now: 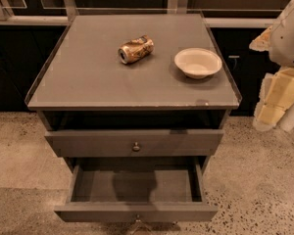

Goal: Close middle drawer

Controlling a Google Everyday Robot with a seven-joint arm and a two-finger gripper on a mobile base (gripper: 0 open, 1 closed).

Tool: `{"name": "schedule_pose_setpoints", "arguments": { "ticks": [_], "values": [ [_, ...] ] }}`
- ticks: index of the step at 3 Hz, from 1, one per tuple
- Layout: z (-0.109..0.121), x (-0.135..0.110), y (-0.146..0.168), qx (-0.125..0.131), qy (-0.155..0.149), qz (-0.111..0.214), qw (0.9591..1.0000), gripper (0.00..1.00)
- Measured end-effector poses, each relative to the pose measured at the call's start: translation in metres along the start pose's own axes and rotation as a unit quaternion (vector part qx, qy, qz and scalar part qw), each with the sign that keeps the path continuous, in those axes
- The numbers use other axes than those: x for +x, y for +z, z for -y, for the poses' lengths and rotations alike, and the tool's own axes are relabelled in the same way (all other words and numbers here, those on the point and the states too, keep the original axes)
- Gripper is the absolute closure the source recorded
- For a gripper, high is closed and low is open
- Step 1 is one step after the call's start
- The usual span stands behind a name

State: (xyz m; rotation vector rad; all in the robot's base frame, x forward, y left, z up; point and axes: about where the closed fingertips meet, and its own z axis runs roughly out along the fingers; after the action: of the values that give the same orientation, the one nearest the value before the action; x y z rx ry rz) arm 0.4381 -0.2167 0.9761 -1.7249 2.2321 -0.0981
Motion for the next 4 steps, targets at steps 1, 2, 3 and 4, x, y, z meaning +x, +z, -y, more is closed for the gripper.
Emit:
{"name": "schedule_pose_setpoints", "arguments": {
  "ticks": [1, 2, 3, 4],
  "values": [
    [0.0, 0.0, 0.0, 0.0, 0.0, 0.0, 1.0, 0.0],
    [-0.007, 0.013, 0.007, 0.004, 0.02, 0.012, 0.9997, 0.0],
    [-0.036, 0.035, 0.033, 0.001, 0.074, 0.054, 0.9958, 0.0],
    [-0.078, 0.053, 0.069, 0.0, 0.148, 0.115, 0.9823, 0.0]
  ]
}}
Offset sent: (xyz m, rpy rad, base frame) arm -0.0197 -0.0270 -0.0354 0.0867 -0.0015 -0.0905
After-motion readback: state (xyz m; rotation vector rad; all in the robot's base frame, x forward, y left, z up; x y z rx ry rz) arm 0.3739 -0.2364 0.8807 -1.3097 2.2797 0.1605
